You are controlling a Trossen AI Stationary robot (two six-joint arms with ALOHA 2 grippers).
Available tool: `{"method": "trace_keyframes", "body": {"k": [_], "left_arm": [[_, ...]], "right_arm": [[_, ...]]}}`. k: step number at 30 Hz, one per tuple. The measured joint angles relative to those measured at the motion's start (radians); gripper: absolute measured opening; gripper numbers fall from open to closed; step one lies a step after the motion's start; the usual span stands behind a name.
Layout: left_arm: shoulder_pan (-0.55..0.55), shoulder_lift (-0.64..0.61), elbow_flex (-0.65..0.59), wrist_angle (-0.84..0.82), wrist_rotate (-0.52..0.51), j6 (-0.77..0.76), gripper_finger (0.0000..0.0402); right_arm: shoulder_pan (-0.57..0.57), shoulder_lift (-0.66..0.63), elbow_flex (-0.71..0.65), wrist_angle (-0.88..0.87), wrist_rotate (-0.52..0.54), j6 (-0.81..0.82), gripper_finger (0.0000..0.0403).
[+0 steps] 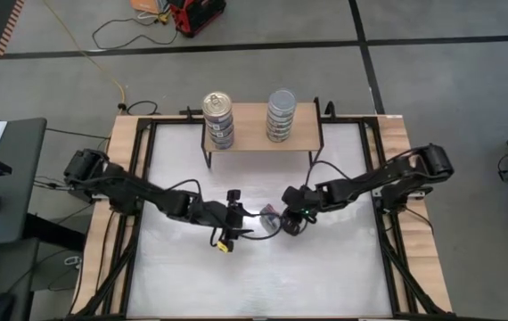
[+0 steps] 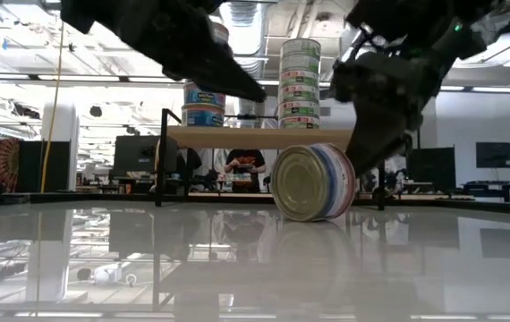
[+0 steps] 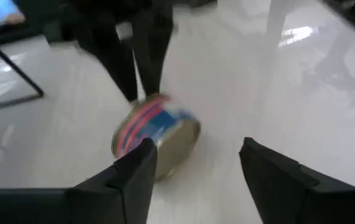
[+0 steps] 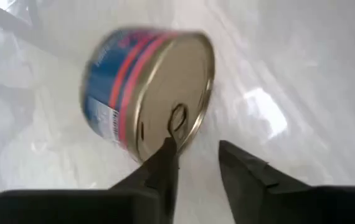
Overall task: Stack canned seafood by type on shelf
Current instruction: Stack the blue tuna can on top of the other blue tuna can on the shelf
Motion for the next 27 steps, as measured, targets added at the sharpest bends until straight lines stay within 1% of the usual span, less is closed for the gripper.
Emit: {"method": "trace_keyframes", "body": {"k": [2, 5, 8, 11, 14, 16, 18, 21, 24, 27], "left_arm": [[0.013, 0.007, -0.002, -0.009, 0.005, 0.006, 0.0229], [0.035, 0.031, 0.000, 0.019, 0.012, 0.011, 0.0236], [0.059, 0.056, 0.008, 0.040, 0.056, 0.028, 0.0237], [0.068, 0.066, 0.018, 0.013, 0.066, 0.051, 0.0238], [0.071, 0.079, 0.039, 0.045, 0.084, 0.081, 0.0238], [0.071, 0.079, 0.049, 0.020, 0.091, 0.090, 0.0238], [0.071, 0.079, 0.061, 0.008, 0.111, 0.092, 0.0238], [0.070, 0.078, 0.075, -0.042, 0.112, 0.077, 0.0238], [0.058, 0.079, 0.088, -0.104, 0.110, 0.090, 0.0238], [0.053, 0.079, 0.093, -0.129, 0.113, 0.113, 0.0238]], "right_arm": [[0.017, -0.029, 0.000, 0.001, 0.015, -0.007, 0.0169], [0.058, -0.055, 0.001, 0.017, 0.038, -0.007, 0.0206], [0.104, -0.051, 0.002, 0.059, 0.076, -0.004, 0.0241], [0.142, -0.052, 0.002, 0.072, 0.137, 0.023, 0.0262], [0.177, -0.051, 0.002, 0.070, 0.213, 0.033, 0.0266], [0.184, -0.040, 0.002, 0.115, 0.227, 0.035, 0.0266], [0.185, -0.033, 0.002, 0.145, 0.222, 0.036, 0.0266], [0.175, -0.013, 0.004, 0.168, 0.159, 0.079, 0.0266], [0.187, 0.002, 0.002, 0.157, 0.155, 0.089, 0.0265], [0.203, -0.001, 0.002, 0.214, 0.148, 0.080, 0.0265]]}}
